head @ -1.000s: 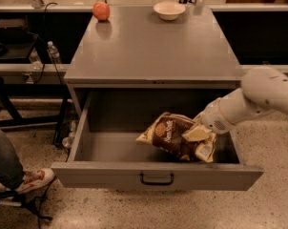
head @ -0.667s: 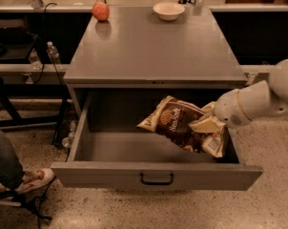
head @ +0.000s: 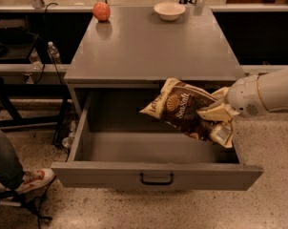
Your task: Pick brown chip bag from top drawer and place on counter
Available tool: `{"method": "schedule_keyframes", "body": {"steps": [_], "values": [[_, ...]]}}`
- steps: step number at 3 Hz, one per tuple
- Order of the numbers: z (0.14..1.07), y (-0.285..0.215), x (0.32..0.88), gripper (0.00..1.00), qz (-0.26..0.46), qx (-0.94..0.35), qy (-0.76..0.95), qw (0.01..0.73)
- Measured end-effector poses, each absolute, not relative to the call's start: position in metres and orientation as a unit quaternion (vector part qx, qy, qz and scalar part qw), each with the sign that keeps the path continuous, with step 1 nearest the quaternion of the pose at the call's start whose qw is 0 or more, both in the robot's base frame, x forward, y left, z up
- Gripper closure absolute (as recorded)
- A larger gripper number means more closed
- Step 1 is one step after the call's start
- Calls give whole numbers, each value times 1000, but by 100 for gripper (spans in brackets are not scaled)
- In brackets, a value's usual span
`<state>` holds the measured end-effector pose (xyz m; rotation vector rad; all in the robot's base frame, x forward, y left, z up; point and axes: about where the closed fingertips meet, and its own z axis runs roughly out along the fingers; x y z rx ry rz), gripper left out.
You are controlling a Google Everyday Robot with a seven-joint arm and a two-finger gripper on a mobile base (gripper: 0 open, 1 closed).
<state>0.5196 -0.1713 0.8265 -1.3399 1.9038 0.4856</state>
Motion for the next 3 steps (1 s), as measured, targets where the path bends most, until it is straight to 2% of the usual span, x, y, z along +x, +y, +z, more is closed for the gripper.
{"method": "schedule_keyframes", "body": {"steps": [2,3], "values": [[898,-163,556,100,151,-560,697,422],[931,-158,594,100,142,-566,678,448]]}}
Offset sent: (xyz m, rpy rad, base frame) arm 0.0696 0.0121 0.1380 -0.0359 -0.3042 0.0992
